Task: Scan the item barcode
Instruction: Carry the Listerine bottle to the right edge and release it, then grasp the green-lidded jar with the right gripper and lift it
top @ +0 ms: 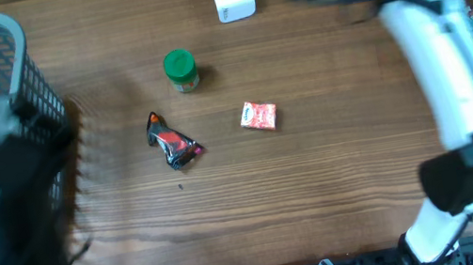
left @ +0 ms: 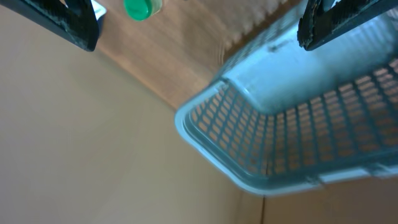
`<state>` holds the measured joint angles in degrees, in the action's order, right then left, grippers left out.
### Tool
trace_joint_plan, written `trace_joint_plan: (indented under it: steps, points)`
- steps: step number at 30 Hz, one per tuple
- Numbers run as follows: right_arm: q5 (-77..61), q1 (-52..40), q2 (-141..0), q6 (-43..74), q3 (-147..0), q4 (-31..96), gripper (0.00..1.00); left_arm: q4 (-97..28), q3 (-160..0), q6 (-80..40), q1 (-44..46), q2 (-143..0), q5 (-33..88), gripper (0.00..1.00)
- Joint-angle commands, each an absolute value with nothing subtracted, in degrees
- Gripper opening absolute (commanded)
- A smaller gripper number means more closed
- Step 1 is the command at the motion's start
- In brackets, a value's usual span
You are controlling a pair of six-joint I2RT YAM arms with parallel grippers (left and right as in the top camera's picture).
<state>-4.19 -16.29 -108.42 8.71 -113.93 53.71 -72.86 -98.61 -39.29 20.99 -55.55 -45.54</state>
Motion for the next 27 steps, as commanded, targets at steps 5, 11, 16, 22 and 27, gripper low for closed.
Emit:
trace_joint_plan:
  steps: [5,11,16,22,27]
  points:
    - [-4.5,-35.1,-118.6,4.2,-113.8,47.0,1.0,-83.8,-103.8,-34.9,20.6,-46.7,-45.3,1.0]
    - [-6.2,-38.1,-126.3,5.6,-113.8,39.1,1.0,-88.9,-103.8,-34.9,20.6,-46.5,-45.2,1.0]
    - [-5.6,-38.0,-130.4,5.3,-113.8,34.0,1.0,-88.8,-103.8,-35.2,20.6,-46.5,-44.8,1.0]
    - [-5.6,-38.0,-134.3,5.3,-113.8,29.9,1.0,-89.3,-103.7,-35.2,20.6,-46.5,-44.4,1.0]
    - [-5.6,-38.1,-137.8,5.4,-113.8,29.2,1.0,-90.1,-103.7,-35.2,20.6,-46.5,-44.4,1.0]
